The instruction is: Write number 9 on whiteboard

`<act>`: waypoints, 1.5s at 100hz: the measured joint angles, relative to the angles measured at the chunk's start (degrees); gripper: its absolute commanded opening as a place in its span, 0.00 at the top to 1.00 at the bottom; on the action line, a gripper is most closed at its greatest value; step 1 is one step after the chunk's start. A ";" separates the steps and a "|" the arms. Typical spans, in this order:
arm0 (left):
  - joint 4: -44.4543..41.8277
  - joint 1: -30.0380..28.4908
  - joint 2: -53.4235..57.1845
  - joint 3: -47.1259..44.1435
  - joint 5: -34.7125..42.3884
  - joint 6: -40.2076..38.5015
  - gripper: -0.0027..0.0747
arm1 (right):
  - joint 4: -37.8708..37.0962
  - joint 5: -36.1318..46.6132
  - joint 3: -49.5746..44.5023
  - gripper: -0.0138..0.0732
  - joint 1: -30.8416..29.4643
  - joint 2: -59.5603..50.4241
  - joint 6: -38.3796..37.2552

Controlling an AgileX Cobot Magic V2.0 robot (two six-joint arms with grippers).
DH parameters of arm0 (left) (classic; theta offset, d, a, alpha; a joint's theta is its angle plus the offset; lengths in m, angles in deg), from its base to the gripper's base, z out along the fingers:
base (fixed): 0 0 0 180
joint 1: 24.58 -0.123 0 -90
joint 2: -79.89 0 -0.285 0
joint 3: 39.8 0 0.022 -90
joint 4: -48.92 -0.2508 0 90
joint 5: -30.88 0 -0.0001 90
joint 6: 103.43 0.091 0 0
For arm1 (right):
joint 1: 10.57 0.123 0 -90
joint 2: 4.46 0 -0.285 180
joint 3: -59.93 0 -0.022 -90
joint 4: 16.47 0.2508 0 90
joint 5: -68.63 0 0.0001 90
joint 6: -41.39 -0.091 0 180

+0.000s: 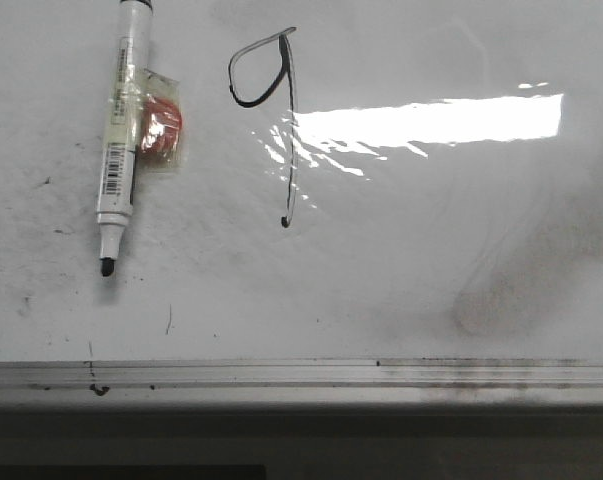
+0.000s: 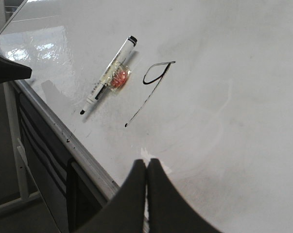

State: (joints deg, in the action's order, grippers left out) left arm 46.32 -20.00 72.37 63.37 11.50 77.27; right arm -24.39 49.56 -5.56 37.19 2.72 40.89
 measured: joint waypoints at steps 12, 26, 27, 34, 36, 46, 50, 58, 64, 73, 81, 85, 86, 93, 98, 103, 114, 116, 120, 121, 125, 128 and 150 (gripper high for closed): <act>0.00 0.00 0.00 0.00 0.00 -0.10 0.99 | 0.00 0.00 0.00 0.92 0.00 0.00 0.00; 0.00 0.00 0.00 0.00 0.00 -0.10 0.99 | -1.91 0.00 0.00 0.92 0.00 0.00 0.00; 0.00 0.00 0.00 0.00 0.00 -0.10 0.99 | -2.03 0.00 0.00 0.92 0.00 0.00 0.00; 0.00 0.00 0.00 0.00 0.00 -0.10 0.99 | -2.71 0.46 -0.24 0.92 0.00 0.00 0.00; 0.00 0.00 0.00 0.00 0.00 -0.10 0.99 | -2.83 0.92 -0.35 0.92 -0.13 0.00 0.00; 0.00 0.00 0.00 0.00 0.00 -0.10 0.99 | -3.22 6.82 -2.24 0.92 -2.45 0.11 0.00; 0.00 0.00 0.00 0.00 0.00 -0.10 0.99 | -3.22 11.31 -3.66 0.92 -4.16 0.25 0.00; -0.03 0.00 0.00 0.00 0.00 -0.10 0.99 | -2.52 20.20 -6.69 0.92 -10.06 1.03 0.00; -0.03 0.00 0.00 0.00 0.00 -0.12 0.99 | -1.26 25.31 -8.87 0.92 -14.86 1.27 -0.12; -0.03 0.00 0.00 0.00 0.00 -0.22 0.99 | -0.51 27.93 -10.95 0.92 -23.17 1.37 -2.22; -0.03 0.00 0.00 0.00 0.00 -0.22 0.99 | -0.28 28.16 -12.39 0.92 -30.92 1.37 -5.29; -0.03 0.00 0.00 0.00 0.00 -0.22 0.99 | -0.30 27.60 -12.50 0.92 -34.14 1.37 -6.33; -0.03 0.00 0.00 0.00 0.00 -0.22 0.99 | -0.30 27.61 -12.50 0.92 -35.41 1.37 -6.63; -0.03 0.00 0.00 0.00 0.00 -0.22 0.99 | -0.17 26.49 -12.50 0.92 -41.35 1.37 -7.53; -0.03 0.00 0.00 0.00 0.00 -0.22 0.99 | -0.17 23.31 -12.50 0.92 -44.93 0.87 -7.94; -0.03 0.00 0.00 0.00 0.00 -0.22 0.99 | 0.08 19.07 -12.50 0.92 -48.10 0.43 -8.02; -0.13 0.00 0.00 0.00 0.00 -0.22 0.99 | 0.86 10.72 -12.50 0.92 -53.55 0.09 -8.15; -0.13 0.00 0.00 0.00 0.00 -0.22 0.99 | 0.87 9.59 -12.50 0.92 -54.26 0.09 -8.15; -0.13 0.00 0.00 0.00 0.00 -0.22 0.99 | 0.87 7.81 -12.50 0.92 -55.15 0.09 -8.15; -0.13 0.00 0.00 0.00 0.00 -0.22 0.99 | 0.97 7.54 -12.50 0.92 -55.42 0.09 -8.15; -0.13 0.00 0.00 0.00 0.00 -0.22 0.99 | 1.00 6.05 -12.50 0.92 -55.83 0.09 -8.15; -0.13 0.00 0.00 0.00 0.00 -0.22 0.99 | 1.09 5.03 -12.50 0.92 -55.89 0.09 -8.15; -0.13 0.00 0.00 0.00 0.00 -0.22 0.99 | 1.36 0.74 -12.50 0.92 -56.01 0.09 -6.45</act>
State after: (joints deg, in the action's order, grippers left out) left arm 46.19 -20.00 72.37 63.37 11.50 77.05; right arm -23.02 50.30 -18.06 -18.82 2.81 34.44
